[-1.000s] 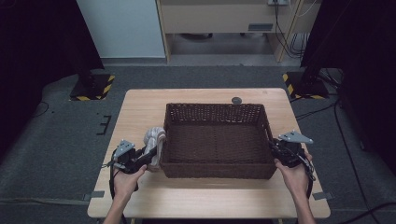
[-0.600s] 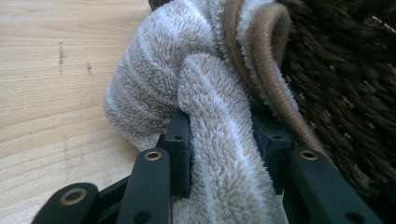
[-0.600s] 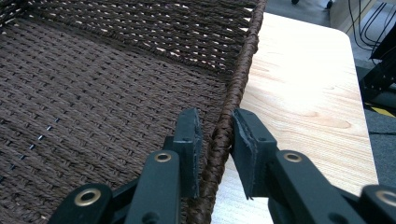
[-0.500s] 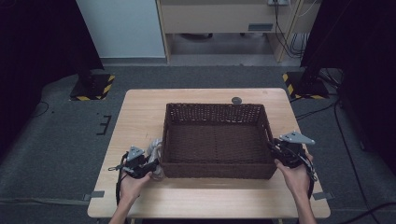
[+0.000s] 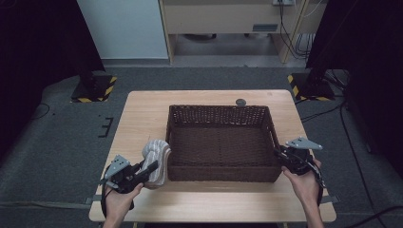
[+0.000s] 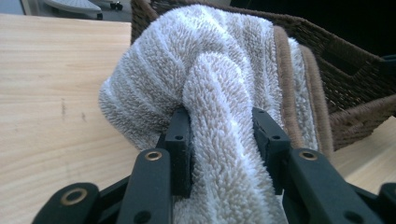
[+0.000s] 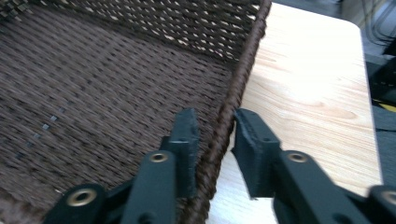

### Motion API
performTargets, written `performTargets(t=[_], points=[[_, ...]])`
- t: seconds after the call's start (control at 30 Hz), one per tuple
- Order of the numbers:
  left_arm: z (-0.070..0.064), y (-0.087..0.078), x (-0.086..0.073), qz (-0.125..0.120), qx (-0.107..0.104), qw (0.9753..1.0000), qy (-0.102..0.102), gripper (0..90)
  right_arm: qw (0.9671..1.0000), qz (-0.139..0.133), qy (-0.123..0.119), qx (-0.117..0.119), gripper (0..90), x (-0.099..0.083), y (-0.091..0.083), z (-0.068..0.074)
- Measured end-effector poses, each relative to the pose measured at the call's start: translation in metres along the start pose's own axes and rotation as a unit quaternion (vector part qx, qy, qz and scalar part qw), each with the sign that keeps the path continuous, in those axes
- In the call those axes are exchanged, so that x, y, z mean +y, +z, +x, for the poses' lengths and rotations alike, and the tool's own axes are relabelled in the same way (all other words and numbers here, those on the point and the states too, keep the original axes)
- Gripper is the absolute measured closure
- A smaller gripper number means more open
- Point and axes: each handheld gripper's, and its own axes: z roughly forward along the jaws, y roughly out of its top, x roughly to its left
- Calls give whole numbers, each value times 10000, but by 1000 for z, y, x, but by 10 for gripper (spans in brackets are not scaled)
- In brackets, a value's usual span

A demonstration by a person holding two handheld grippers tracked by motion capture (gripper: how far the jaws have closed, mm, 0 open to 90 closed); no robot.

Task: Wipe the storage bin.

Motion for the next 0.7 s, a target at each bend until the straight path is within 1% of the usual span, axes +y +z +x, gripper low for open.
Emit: performTargets(t=[0.03, 0.07, 0.17, 0.2, 0.23, 0.27, 0.3, 0.37, 0.4, 0.47, 0.53, 0.57, 0.6, 0.63, 0.7], points=[[-2, 1, -1, 3, -2, 10000, -6, 634, 10000, 0, 0, 0, 713, 0, 0, 0], [-3, 3, -1, 16, 5, 10000, 15, 634, 10000, 12, 57, -24, 723, 0, 0, 1], [-2, 11, 1, 45, 44, 10000, 32, 635, 9999, 5, 83, -87, 730, 0, 0, 3], [0, 14, 2, 48, 49, 10000, 12, 636, 9998, 1, 138, -113, 733, 1, 1, 4], [4, 17, 4, 4, 102, 9999, -14, 637, 9998, -31, 168, -113, 732, 1, 2, 4], [4, 17, 4, 4, 102, 9999, -14, 637, 9998, -68, 186, -84, 731, 1, 3, 4], [10, 20, 4, -31, 95, 9999, -83, 637, 9997, -82, 197, -89, 730, 2, 4, 5], [12, 21, 4, -39, 88, 9999, -108, 636, 9998, -68, 153, -129, 729, 3, 5, 7], [14, 21, 2, -15, 82, 9999, -119, 635, 9996, -70, -15, -276, 726, 4, 8, 10], [15, 21, 0, 8, 105, 9999, -103, 635, 9995, -65, -91, -310, 721, 4, 8, 11], [18, 22, -4, 106, 168, 9997, -108, 634, 9996, -102, -58, -251, 717, 2, 8, 10], [21, 24, -10, 263, 226, 9993, -149, 634, 9997, -115, -5, -198, 715, 2, 8, 8], [21, 24, -10, 263, 226, 9993, -149, 634, 9997, -115, -5, -198, 715, 2, 8, 8], [23, 27, -13, 380, 261, 9988, -143, 634, 9998, -127, 38, -171, 713, 1, 8, 8], [24, 34, -21, 664, 299, 9973, -113, 634, 9998, -121, -5, -158, 709, 1, 8, 7]])
